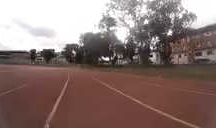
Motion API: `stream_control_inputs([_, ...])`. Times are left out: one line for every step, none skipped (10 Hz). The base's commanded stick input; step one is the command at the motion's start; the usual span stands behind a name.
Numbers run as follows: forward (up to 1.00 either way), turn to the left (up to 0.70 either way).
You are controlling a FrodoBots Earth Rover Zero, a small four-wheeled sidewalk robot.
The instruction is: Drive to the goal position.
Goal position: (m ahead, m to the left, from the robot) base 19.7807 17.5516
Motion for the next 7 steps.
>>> stream_control_inputs([0.70, 0.35])
stream_control_inputs([0.70, 0.35])
stream_control_inputs([0.70, 0.35])
stream_control_inputs([0.70, 0.35])
stream_control_inputs([0.70, 0.35])
stream_control_inputs([0.70, 0.35])
stream_control_inputs([0.70, 0.15])
